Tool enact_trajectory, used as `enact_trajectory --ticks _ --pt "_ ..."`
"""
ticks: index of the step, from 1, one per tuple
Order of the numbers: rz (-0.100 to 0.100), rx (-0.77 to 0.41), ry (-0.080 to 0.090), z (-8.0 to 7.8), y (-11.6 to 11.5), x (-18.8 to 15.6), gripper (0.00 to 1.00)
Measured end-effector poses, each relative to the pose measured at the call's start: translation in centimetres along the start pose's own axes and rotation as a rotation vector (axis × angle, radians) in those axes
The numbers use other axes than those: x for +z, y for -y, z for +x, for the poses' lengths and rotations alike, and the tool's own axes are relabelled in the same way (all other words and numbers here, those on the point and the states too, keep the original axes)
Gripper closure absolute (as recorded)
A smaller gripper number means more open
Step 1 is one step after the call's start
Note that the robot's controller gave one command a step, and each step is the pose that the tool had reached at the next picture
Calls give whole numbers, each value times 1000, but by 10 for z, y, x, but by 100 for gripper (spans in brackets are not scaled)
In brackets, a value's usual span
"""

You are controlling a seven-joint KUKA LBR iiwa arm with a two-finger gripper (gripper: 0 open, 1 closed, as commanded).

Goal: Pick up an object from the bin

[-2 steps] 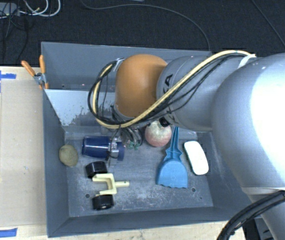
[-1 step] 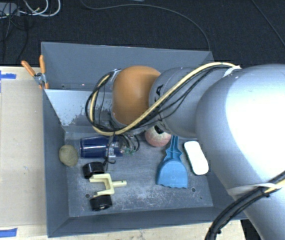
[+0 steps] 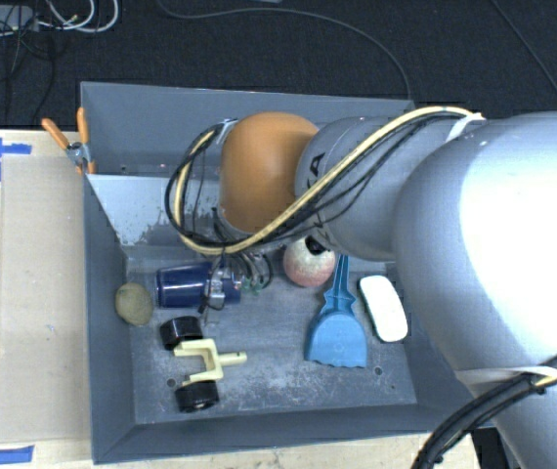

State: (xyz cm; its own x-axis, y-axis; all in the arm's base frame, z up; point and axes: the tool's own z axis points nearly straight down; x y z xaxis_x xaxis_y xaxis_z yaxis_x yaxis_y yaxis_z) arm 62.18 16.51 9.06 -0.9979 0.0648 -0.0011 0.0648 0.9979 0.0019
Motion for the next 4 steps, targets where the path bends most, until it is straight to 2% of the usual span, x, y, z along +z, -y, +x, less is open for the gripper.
enact_trajectory --ticks 1,2,4 --pt "0 -68 -7 15 -27 22 0" --pt "1 107 -2 4 -2 22 100" --pt "3 108 -8 5 -1 15 100"
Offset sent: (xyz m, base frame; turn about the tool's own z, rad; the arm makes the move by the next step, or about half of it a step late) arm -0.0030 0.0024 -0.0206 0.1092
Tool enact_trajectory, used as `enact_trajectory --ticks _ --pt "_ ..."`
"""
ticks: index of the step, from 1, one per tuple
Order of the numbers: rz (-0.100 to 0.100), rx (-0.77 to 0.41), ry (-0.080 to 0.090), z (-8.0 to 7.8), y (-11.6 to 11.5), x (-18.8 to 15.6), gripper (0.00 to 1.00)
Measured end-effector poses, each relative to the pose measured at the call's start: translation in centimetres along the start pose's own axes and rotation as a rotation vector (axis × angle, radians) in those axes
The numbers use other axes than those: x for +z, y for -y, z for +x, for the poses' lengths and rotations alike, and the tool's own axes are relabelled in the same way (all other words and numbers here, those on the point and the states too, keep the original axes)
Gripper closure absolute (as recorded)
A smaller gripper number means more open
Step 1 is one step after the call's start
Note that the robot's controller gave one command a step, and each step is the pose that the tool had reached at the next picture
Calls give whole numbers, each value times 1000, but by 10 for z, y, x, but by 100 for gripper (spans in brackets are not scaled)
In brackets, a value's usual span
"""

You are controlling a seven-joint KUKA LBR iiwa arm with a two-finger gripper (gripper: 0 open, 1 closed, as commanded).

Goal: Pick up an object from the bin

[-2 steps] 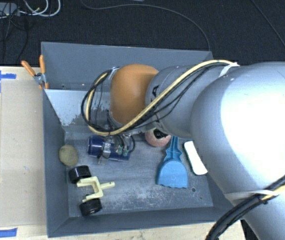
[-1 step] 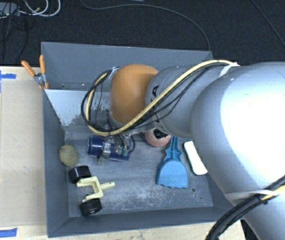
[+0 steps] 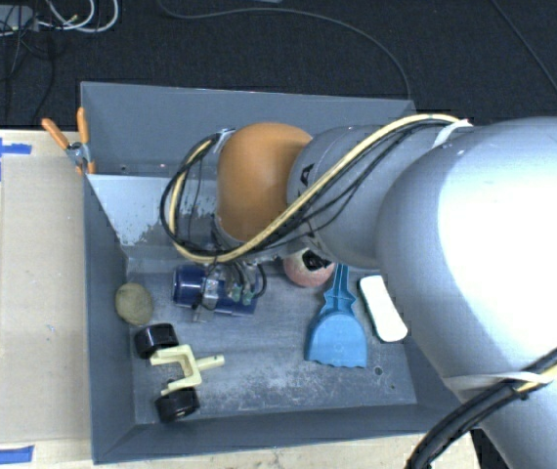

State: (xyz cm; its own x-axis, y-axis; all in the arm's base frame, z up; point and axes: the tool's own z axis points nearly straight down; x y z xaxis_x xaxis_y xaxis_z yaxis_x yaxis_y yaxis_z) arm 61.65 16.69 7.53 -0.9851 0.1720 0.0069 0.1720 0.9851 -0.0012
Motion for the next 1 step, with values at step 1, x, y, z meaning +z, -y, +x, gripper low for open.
enact_trajectory --ticks 1 --pt "0 0 -1 0 0 -18 100"
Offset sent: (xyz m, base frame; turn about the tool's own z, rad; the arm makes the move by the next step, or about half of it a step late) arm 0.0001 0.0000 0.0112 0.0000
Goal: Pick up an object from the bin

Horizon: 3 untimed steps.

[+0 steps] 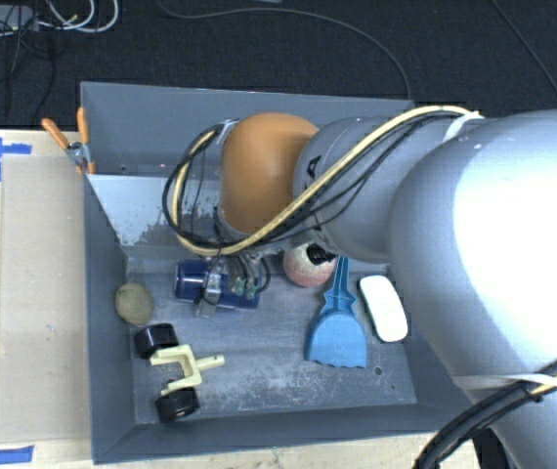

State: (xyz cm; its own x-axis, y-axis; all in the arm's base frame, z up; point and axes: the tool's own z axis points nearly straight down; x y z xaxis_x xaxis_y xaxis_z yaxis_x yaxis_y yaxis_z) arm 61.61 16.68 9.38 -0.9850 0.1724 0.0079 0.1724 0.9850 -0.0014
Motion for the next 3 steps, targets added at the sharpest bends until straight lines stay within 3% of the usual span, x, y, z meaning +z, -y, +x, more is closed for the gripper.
enact_trajectory --ticks 1,3 --pt "-3 0 7 -2 -1 -23 100" --pt "-1 1 1 0 0 -55 100"
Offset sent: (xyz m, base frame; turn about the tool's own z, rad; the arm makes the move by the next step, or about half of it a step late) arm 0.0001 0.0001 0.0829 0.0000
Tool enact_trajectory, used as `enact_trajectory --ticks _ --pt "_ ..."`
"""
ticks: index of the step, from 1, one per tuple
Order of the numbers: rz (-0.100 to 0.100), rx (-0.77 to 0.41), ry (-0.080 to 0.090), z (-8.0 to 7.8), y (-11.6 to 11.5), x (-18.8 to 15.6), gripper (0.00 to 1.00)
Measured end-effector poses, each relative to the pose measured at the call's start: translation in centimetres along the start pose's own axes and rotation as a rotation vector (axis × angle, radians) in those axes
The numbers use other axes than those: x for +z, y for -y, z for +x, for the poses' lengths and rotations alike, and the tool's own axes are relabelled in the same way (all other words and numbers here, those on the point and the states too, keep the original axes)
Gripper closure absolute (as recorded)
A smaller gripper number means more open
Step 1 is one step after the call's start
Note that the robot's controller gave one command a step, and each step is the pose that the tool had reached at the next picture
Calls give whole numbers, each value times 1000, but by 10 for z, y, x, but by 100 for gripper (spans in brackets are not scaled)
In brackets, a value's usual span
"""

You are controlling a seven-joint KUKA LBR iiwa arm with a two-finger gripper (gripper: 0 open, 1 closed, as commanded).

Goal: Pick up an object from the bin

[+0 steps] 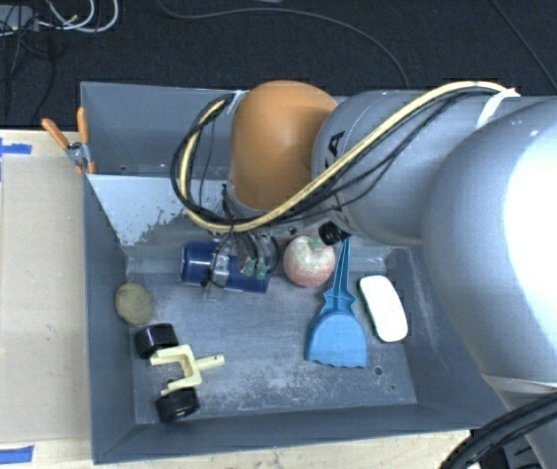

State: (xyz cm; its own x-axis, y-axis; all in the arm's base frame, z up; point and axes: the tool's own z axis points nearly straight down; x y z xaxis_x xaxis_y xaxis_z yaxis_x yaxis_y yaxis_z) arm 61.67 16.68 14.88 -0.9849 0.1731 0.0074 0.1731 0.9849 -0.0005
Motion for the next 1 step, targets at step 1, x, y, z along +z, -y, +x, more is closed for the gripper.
enact_trajectory --ticks 1 --pt "-2 0 5 -1 0 -17 100"
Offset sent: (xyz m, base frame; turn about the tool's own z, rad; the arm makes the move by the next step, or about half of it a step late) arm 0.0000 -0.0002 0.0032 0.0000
